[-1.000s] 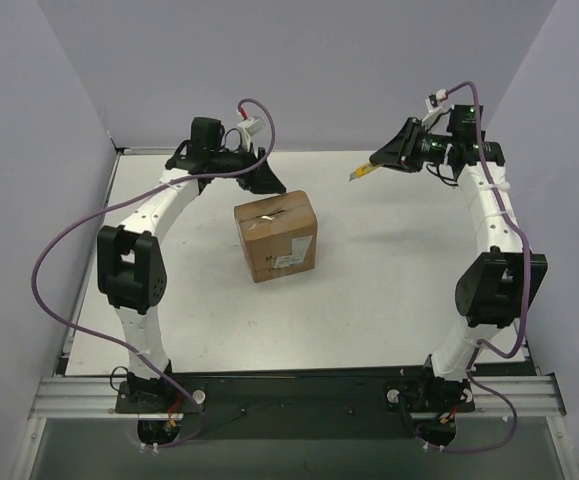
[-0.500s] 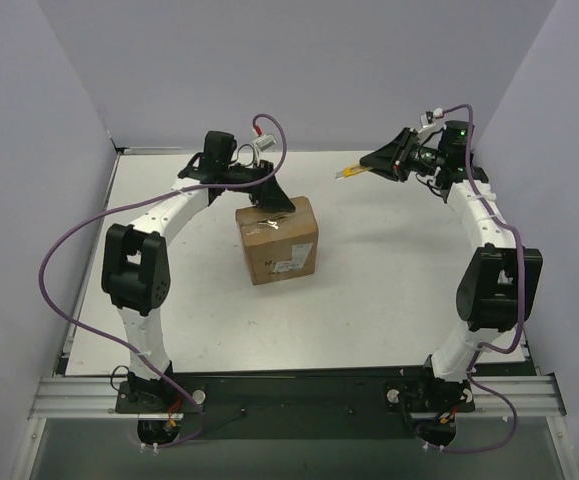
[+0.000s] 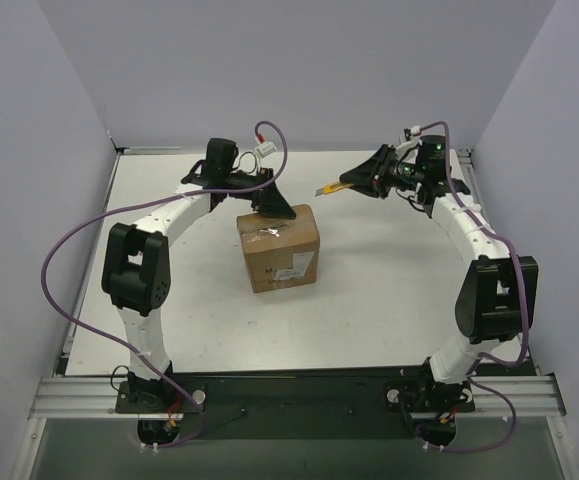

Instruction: Unpack the express box

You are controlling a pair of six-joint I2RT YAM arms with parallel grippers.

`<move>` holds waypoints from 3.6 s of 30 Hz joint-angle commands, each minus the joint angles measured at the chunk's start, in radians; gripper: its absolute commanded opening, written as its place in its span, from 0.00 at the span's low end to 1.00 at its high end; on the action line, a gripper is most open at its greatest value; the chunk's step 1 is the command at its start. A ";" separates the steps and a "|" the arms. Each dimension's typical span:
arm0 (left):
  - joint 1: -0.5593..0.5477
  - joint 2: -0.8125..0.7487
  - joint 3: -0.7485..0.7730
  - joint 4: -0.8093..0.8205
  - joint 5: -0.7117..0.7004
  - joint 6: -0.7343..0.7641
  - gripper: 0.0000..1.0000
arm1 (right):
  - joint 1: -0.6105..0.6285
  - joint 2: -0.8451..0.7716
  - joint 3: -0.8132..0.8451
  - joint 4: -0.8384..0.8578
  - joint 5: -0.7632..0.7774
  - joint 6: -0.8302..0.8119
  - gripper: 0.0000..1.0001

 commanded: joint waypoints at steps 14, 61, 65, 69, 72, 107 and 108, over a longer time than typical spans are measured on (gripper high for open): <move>-0.002 -0.014 -0.002 0.052 0.016 -0.022 0.63 | 0.015 -0.064 -0.049 0.001 -0.057 -0.087 0.00; -0.009 0.038 0.064 -0.007 0.019 0.014 0.63 | 0.037 0.040 -0.023 0.118 -0.196 -0.055 0.00; -0.007 0.041 0.068 -0.007 0.021 0.014 0.63 | 0.041 0.045 -0.013 0.090 -0.192 -0.071 0.00; -0.007 0.042 0.070 -0.008 0.022 0.014 0.63 | 0.038 0.043 -0.011 0.070 -0.176 -0.088 0.00; -0.007 0.042 0.068 -0.007 0.021 0.014 0.63 | 0.032 0.043 -0.011 0.061 -0.161 -0.101 0.00; -0.004 0.065 0.088 0.007 -0.016 0.003 0.62 | 0.064 0.080 0.020 -0.054 -0.270 -0.165 0.00; -0.005 0.065 0.090 0.007 -0.017 0.001 0.62 | 0.064 0.079 0.018 -0.056 -0.271 -0.165 0.00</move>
